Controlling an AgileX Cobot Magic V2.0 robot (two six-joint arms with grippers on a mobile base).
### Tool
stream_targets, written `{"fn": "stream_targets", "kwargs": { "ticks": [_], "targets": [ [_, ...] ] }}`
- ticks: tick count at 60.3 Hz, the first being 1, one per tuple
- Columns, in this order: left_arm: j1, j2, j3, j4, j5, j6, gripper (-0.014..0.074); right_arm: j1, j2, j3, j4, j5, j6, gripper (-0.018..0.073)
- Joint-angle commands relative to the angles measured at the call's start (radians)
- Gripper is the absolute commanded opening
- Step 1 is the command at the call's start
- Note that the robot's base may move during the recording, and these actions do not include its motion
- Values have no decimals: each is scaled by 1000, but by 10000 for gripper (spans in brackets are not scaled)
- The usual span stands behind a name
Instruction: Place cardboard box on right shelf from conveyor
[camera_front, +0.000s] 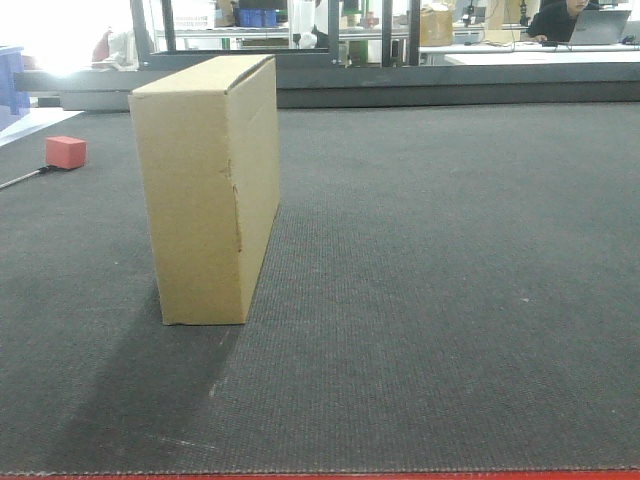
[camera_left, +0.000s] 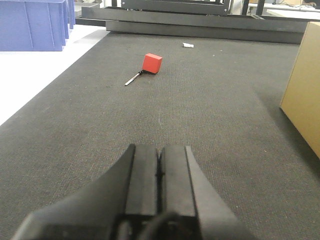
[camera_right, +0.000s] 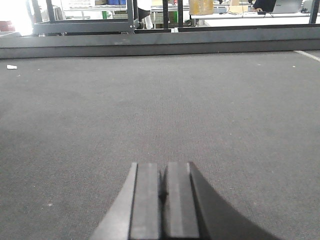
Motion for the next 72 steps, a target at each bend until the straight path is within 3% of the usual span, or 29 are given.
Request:
{"fn": "stream_targets", "kwargs": {
  "ticks": [1,18,27,38,45,52,64,72],
  "targets": [
    [3,-13,8,-6,-88,0,-116,-3,-20,-5,-7,-86,-2,56],
    [3,-13,8,-6,-88,0,-116,-3,-20,-5,-7,-86,-2,56],
    [3,-13,8,-6,-88,0,-116,-3,-20,-25,-13,-179,-2,56],
    [3,-13,8,-6,-88,0,-116,-3,7,-200,-13,-135,-2,57],
    [3,-13,8,-6,-88,0,-116,9,130,-338,-13,-103,-2,71],
    [3,-13,8,-6,-88,0,-116,48,275,-449,-13,-105,-2,225],
    [3,-13,8,-6,-88,0,-116,171,587,-633,-13,-65,8,640],
    [3,-13,8,-6,-88,0,-116,275,793,-793,-17,35,8,634]
  ]
}}
